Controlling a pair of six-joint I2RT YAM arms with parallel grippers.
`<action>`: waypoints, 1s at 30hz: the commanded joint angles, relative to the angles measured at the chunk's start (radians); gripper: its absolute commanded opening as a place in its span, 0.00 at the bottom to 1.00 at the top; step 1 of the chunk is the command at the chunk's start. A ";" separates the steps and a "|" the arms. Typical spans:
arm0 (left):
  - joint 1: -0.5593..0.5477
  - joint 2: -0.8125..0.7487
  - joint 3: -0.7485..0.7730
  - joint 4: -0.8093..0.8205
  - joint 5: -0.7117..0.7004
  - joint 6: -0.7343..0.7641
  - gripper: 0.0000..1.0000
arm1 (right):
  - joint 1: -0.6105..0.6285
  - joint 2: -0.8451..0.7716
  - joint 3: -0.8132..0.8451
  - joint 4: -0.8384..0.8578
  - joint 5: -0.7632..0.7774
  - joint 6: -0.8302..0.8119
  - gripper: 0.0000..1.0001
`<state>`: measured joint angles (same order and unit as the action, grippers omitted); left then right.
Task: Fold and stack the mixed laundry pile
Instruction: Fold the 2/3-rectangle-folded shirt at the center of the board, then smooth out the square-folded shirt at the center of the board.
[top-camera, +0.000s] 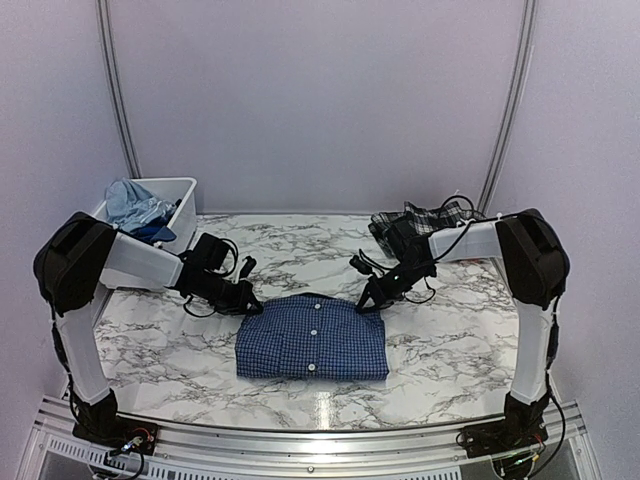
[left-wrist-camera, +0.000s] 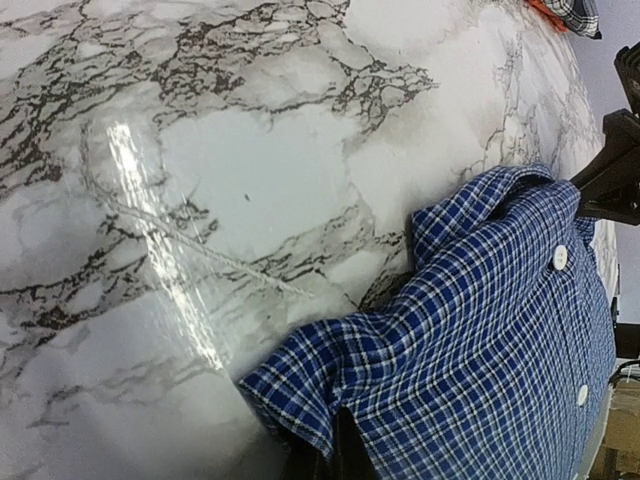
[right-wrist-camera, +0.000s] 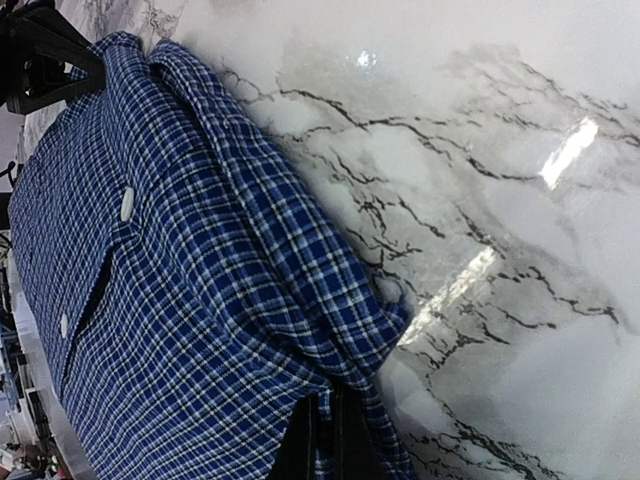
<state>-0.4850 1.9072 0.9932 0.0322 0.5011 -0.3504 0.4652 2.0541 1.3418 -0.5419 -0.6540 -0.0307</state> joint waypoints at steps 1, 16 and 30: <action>0.013 0.025 0.027 -0.031 -0.045 0.027 0.04 | -0.014 0.001 0.019 0.001 0.087 0.004 0.00; -0.023 -0.174 0.120 -0.155 -0.002 0.083 0.02 | -0.056 -0.181 0.015 -0.105 0.072 -0.031 0.01; -0.021 0.058 0.248 -0.155 -0.145 0.064 0.32 | -0.085 0.001 0.108 -0.053 0.244 -0.018 0.04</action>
<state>-0.5152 1.9766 1.2003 -0.0841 0.4351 -0.2859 0.3946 2.0525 1.3846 -0.5747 -0.5507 -0.0517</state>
